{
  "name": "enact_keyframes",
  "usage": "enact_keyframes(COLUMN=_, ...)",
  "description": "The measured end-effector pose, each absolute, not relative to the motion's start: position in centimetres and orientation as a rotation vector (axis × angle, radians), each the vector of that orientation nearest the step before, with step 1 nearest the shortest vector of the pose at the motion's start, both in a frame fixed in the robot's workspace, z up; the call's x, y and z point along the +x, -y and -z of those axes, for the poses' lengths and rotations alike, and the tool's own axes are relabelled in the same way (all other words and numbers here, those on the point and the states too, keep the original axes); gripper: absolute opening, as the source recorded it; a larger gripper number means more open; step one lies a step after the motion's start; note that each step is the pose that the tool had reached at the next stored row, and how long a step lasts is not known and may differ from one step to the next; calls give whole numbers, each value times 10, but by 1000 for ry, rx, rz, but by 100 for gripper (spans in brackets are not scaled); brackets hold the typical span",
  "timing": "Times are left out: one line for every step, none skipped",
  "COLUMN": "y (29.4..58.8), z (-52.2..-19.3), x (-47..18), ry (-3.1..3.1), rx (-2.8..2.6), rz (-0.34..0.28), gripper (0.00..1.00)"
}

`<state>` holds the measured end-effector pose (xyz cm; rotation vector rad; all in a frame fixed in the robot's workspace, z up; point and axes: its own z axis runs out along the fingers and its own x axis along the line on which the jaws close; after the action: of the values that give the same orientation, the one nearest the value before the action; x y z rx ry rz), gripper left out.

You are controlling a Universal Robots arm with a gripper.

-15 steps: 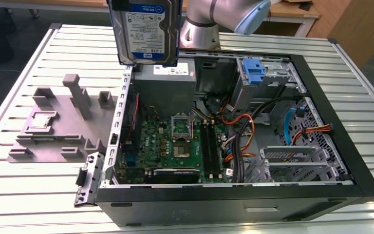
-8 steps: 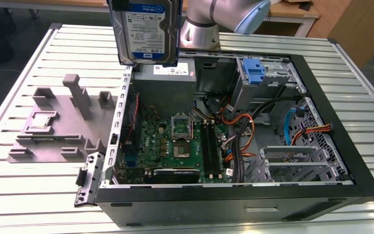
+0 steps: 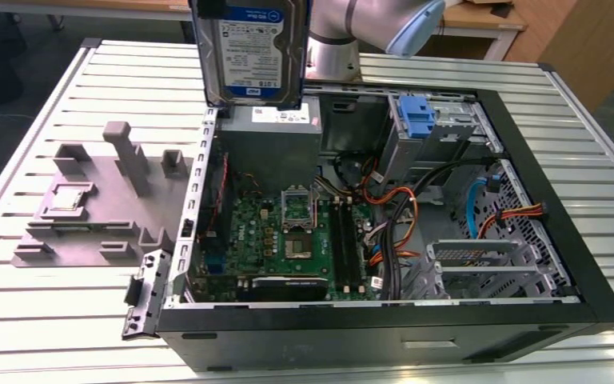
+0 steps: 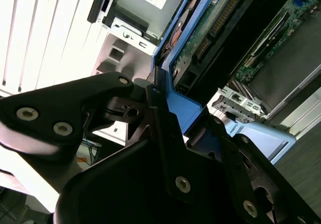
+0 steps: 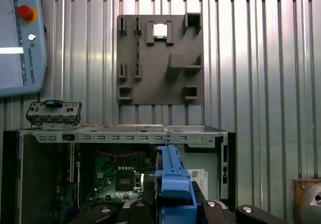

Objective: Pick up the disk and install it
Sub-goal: 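Pick up the disk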

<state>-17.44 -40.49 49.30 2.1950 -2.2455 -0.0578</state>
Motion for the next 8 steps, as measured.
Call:
enact_keyframes(y=405, z=-493, x=-172, ry=2245, rx=2195, rz=58, gripper=37)
enact_keyframes(y=405, z=-493, x=-171, ry=2245, rx=2195, rz=58, gripper=37)
enact_keyframes(y=405, z=-493, x=-169, ry=2245, rx=2195, rz=58, gripper=37)
enact_keyframes(y=405, z=-493, x=-164, ry=2246, rx=2195, rz=58, gripper=37)
enact_keyframes(y=405, z=-493, x=-162, ry=2246, rx=2195, rz=58, gripper=37)
enact_keyframes(y=405, z=-493, x=-159, ry=2245, rx=2195, rz=58, gripper=37)
enact_keyframes(y=405, z=-493, x=-157, ry=2245, rx=2195, rz=58, gripper=37)
enact_keyframes(y=405, z=-493, x=-155, ry=2245, rx=2195, rz=58, gripper=37)
